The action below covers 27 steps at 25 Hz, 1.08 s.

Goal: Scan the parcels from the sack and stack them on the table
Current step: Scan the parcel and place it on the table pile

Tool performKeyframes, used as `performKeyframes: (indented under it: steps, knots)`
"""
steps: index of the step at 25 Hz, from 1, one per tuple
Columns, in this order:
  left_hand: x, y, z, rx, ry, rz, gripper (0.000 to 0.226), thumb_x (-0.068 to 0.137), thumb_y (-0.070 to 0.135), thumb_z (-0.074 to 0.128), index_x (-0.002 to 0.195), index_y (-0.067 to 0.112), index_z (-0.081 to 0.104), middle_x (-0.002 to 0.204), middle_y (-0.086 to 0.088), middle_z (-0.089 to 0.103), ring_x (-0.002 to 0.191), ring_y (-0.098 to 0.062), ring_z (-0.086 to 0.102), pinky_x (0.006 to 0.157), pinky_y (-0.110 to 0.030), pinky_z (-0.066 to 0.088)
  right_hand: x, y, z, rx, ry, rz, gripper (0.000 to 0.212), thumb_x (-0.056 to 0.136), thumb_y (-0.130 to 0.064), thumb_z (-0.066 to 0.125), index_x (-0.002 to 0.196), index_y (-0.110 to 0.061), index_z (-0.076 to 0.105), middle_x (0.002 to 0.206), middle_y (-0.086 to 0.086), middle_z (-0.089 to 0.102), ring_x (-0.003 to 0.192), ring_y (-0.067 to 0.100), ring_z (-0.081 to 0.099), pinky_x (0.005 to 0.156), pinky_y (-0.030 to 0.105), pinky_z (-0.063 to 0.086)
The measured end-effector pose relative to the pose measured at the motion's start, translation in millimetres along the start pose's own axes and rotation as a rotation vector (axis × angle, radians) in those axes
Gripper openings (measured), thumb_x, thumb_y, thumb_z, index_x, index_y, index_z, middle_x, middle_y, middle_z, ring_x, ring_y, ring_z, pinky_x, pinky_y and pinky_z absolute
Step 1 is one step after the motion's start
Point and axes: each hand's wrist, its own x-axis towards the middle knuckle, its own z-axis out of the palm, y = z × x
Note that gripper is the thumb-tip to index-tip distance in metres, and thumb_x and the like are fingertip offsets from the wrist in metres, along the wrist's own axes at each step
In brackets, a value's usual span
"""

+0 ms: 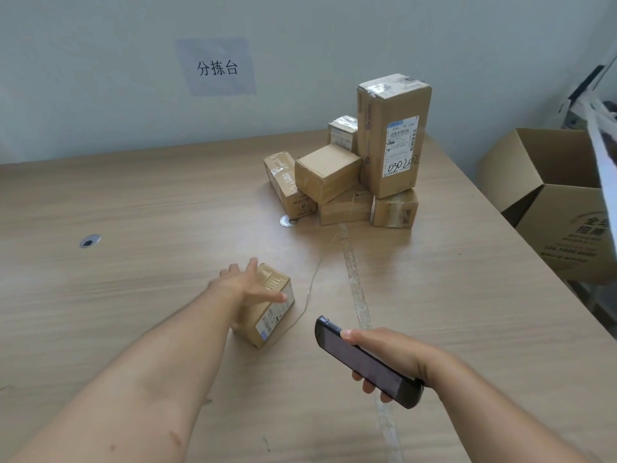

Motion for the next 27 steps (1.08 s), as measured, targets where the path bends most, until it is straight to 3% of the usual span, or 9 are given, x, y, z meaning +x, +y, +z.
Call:
performKeyframes:
  steps: [5, 7, 10, 12, 17, 19, 21, 23, 27]
  knots:
    - [20, 44, 5, 0.155, 0.122, 0.099, 0.08, 0.074, 0.061, 0.057, 0.144, 0.03, 0.032, 0.136, -0.011, 0.042, 0.13, -0.03, 0.034, 0.098, -0.039, 0.037, 5, 1, -14, 0.036, 0.031, 0.019, 0.064, 0.079, -0.064, 0.053, 0.115, -0.012, 0.062, 0.089, 0.008, 0.067, 0.075, 0.024, 0.066, 0.06, 0.034, 0.053]
    - [22, 47, -1, -0.085, 0.189, 0.076, 0.078, 0.076, 0.054, 0.057, 0.146, 0.03, 0.031, 0.136, -0.014, 0.04, 0.129, -0.032, 0.036, 0.099, -0.039, 0.037, 9, 0, -22, 0.038, 0.041, 0.017, 0.062, 0.082, -0.063, 0.053, 0.116, -0.012, 0.062, 0.089, 0.008, 0.067, 0.076, 0.024, 0.066, 0.061, 0.035, 0.053]
    - [17, 36, -17, -0.721, 0.296, 0.093, 0.101, 0.064, 0.05, 0.06, 0.152, 0.03, 0.016, 0.142, -0.015, 0.028, 0.13, -0.032, 0.037, 0.103, -0.035, 0.034, 12, -6, -22, 0.036, 0.037, -0.005, 0.052, 0.094, -0.058, 0.049, 0.116, -0.013, 0.061, 0.091, 0.008, 0.067, 0.076, 0.022, 0.066, 0.063, 0.035, 0.053]
    - [9, 16, -19, -0.919, 0.36, 0.118, 0.105, 0.062, 0.042, 0.061, 0.154, 0.024, 0.013, 0.142, -0.014, 0.024, 0.13, -0.029, 0.035, 0.101, -0.032, 0.032, 16, -14, -16, 0.029, 0.017, -0.028, 0.048, 0.096, -0.056, 0.048, 0.115, -0.014, 0.061, 0.092, 0.009, 0.066, 0.075, 0.022, 0.065, 0.061, 0.034, 0.052]
    - [-1, -54, 21, -0.67, 0.113, 0.0, 0.106, 0.037, 0.038, 0.069, 0.135, 0.023, 0.033, 0.128, -0.009, 0.047, 0.114, -0.025, 0.046, 0.094, -0.039, 0.043, 23, -24, 1, 0.002, -0.037, -0.064, 0.046, 0.096, -0.056, 0.049, 0.113, -0.015, 0.062, 0.092, 0.01, 0.067, 0.073, 0.023, 0.066, 0.059, 0.034, 0.053]
    - [1, -73, 34, -0.667, 0.033, -0.053, 0.129, 0.031, 0.04, 0.078, 0.144, 0.026, 0.017, 0.136, -0.01, 0.046, 0.122, -0.028, 0.046, 0.104, -0.043, 0.041, 25, -21, 6, -0.002, -0.051, -0.057, 0.048, 0.095, -0.056, 0.049, 0.114, -0.014, 0.062, 0.092, 0.01, 0.067, 0.074, 0.023, 0.066, 0.059, 0.034, 0.053]
    - [-1, -77, 39, -0.663, -0.027, -0.075, 0.154, 0.032, 0.045, 0.085, 0.151, 0.029, -0.011, 0.152, -0.01, 0.029, 0.138, -0.03, 0.031, 0.114, -0.044, 0.028, 26, -16, 10, -0.012, -0.059, -0.046, 0.05, 0.094, -0.058, 0.05, 0.114, -0.013, 0.062, 0.091, 0.01, 0.067, 0.074, 0.023, 0.066, 0.058, 0.034, 0.053]
    - [-6, -71, 38, -0.696, -0.024, -0.044, 0.156, 0.036, 0.047, 0.085, 0.15, 0.024, -0.019, 0.158, -0.009, 0.015, 0.145, -0.027, 0.017, 0.117, -0.041, 0.02, 26, -13, 11, -0.015, -0.055, -0.032, 0.051, 0.094, -0.058, 0.05, 0.115, -0.013, 0.062, 0.091, 0.01, 0.067, 0.074, 0.023, 0.066, 0.059, 0.034, 0.053]
    - [-2, -69, 38, -0.552, 0.059, 0.136, 0.137, 0.042, 0.05, 0.083, 0.153, 0.017, 0.009, 0.153, -0.008, 0.03, 0.138, -0.021, 0.033, 0.113, -0.033, 0.03, 24, -9, 10, -0.022, -0.044, -0.022, 0.05, 0.095, -0.058, 0.049, 0.114, -0.014, 0.062, 0.093, 0.01, 0.067, 0.075, 0.022, 0.067, 0.063, 0.036, 0.054]
